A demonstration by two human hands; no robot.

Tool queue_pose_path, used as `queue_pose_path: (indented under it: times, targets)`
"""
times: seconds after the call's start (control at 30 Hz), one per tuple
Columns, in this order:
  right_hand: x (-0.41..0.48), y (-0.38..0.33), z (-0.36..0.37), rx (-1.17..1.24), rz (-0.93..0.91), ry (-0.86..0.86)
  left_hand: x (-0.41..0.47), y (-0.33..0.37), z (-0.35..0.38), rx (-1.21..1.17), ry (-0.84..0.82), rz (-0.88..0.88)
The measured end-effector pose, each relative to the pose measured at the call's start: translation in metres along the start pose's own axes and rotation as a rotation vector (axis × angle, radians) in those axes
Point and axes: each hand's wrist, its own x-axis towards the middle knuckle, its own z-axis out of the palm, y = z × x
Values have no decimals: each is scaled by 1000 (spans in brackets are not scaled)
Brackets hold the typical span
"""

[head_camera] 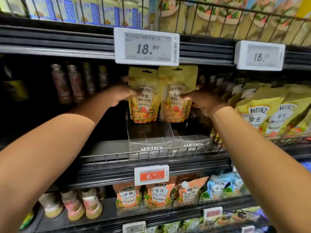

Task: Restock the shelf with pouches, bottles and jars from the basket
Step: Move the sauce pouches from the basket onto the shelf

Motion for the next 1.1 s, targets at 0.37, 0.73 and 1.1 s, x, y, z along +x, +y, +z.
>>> queue_pose_path:
  times: [0.37, 0.73, 1.1]
  targets:
    - [-7, -3, 2, -247, -4, 81, 5, -2, -8, 32, 93, 17]
    - [6, -6, 15, 129, 93, 90, 4, -1, 7, 121, 257, 18]
    - [-18, 0, 17, 184, 137, 71, -10, 2, 9, 171, 312, 142]
